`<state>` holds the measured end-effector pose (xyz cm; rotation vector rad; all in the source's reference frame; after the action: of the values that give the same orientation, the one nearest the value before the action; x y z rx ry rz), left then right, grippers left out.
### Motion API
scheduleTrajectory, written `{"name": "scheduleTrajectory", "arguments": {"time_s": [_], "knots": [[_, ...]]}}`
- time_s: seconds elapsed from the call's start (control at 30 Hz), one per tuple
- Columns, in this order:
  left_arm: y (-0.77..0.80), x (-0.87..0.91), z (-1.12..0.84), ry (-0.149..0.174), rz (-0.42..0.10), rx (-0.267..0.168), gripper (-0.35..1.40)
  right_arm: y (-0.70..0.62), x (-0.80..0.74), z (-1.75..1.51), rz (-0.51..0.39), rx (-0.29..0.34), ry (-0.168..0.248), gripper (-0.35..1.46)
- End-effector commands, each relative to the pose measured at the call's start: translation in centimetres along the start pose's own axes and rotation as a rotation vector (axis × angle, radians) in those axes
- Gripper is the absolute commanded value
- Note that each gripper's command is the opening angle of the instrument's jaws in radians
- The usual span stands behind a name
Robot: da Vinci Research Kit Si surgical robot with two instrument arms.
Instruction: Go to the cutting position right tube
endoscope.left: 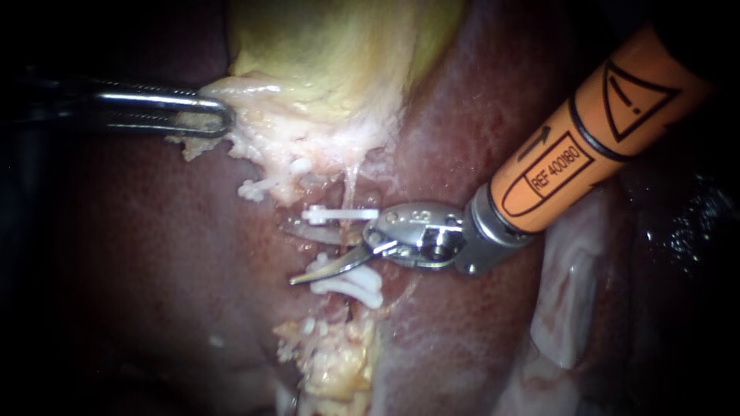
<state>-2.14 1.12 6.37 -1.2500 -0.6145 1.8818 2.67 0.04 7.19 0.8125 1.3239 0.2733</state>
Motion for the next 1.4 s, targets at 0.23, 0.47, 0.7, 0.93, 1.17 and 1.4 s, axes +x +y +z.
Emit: {"name": "scheduleTrajectory", "arguments": {"time_s": [0.23,0.47,0.7,0.93,1.17,1.4], "knots": [[0.00,0.00,0.01,0.001,0.001,0.000,-0.35,0.00,0.03,0.09,0.016,0.000,0.014,1.11],[0.00,0.00,0.01,0.001,0.001,0.000,-0.35,-0.07,0.07,0.13,0.021,0.012,0.022,1.11],[0.00,0.00,0.00,0.000,0.001,0.000,-0.35,-0.23,0.16,0.14,0.023,0.029,0.031,1.11],[0.00,0.00,0.00,0.000,0.001,0.000,-0.35,-0.42,0.34,0.12,0.031,0.044,0.040,1.11],[0.00,0.00,0.00,0.000,0.001,0.000,-0.35,-0.44,0.37,0.12,0.032,0.045,0.041,1.13],[0.00,0.00,0.00,0.001,0.001,0.000,-0.35,-0.43,0.37,0.12,0.032,0.045,0.041,1.13]]}}
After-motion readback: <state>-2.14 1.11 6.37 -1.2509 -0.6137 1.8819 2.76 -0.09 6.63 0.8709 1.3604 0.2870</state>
